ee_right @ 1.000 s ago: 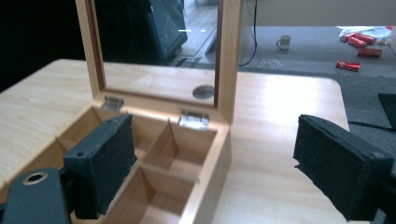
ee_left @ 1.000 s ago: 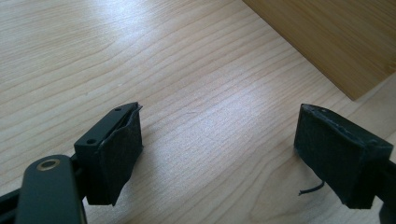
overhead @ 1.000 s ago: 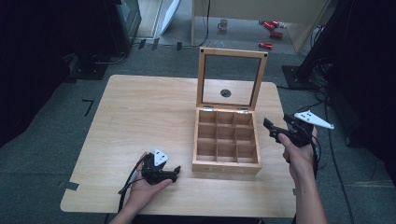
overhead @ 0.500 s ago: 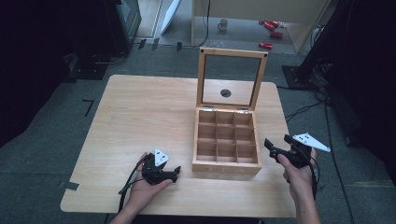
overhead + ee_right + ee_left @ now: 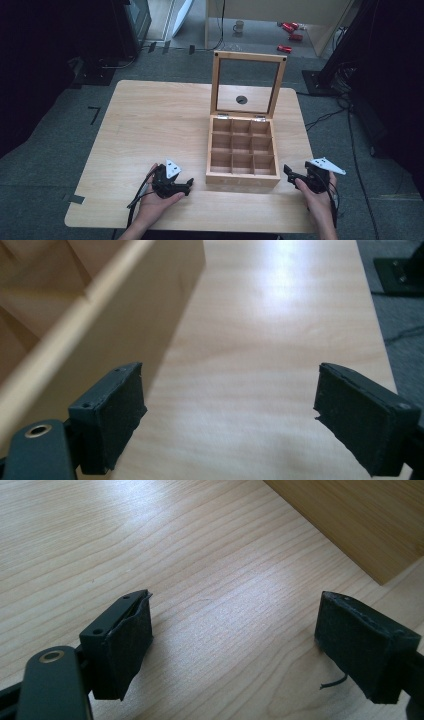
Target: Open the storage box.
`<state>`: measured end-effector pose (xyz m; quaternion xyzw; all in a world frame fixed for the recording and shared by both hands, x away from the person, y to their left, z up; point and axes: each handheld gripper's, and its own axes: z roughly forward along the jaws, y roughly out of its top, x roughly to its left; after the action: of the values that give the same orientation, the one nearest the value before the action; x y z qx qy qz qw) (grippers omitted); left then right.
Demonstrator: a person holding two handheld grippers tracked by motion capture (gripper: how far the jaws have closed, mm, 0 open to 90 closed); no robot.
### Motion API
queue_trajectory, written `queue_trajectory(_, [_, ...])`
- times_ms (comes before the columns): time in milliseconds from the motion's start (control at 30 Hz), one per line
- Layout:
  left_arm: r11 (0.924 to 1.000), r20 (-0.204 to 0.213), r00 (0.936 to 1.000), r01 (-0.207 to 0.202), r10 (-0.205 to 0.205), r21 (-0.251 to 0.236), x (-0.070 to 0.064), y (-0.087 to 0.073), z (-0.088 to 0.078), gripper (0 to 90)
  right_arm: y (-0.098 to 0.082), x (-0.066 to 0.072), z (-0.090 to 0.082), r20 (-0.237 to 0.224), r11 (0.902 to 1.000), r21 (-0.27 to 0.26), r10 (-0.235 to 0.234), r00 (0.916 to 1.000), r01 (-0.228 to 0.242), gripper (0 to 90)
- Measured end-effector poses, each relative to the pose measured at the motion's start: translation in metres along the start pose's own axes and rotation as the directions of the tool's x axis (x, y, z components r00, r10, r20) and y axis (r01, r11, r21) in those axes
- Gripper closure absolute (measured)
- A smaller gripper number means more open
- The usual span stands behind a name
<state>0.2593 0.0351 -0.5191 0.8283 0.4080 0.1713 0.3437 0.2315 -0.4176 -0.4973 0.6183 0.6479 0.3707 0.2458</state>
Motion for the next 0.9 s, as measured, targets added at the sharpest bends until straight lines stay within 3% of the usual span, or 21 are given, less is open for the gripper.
queue_trajectory(267, [1.0, -0.006, 1.0, 0.001, -0.001, 0.002, 0.0, 0.0, 0.0, 15.6, -0.015, 0.001, 0.013, 0.061, 0.9964, 0.077, -0.039, 0.9973, 0.034, 12.9])
queue_trajectory(333, [1.0, -0.007, 1.0, 0.001, -0.001, 0.001, -0.001, 0.0, 0.0, 15.6, -0.02, 0.002, 0.018, 0.089, 0.991, 0.111, -0.085, 0.9924, 0.075, 11.5])
queue_trajectory(567, [1.0, -0.008, 1.0, 0.002, -0.002, 0.001, -0.001, 0.0, 0.0, 15.5, -0.022, 0.001, 0.018, 0.079, 0.9929, 0.095, -0.079, 0.9937, 0.072, 11.8])
queue_trajectory(700, [0.9997, -0.02, 0.9995, 0.025, -0.025, -0.002, 0.001, 0.0, 0.0, 15.3, -0.022, 0.001, 0.018, 0.078, 0.9929, 0.096, -0.079, 0.9938, 0.071, 11.7])
queue_trajectory(900, [0.9986, -0.067, 0.9964, 0.053, -0.053, 0.008, -0.005, -0.001, -0.001, 12.5, -0.022, 0.001, 0.018, 0.079, 0.9929, 0.096, -0.079, 0.9938, 0.071, 11.8])
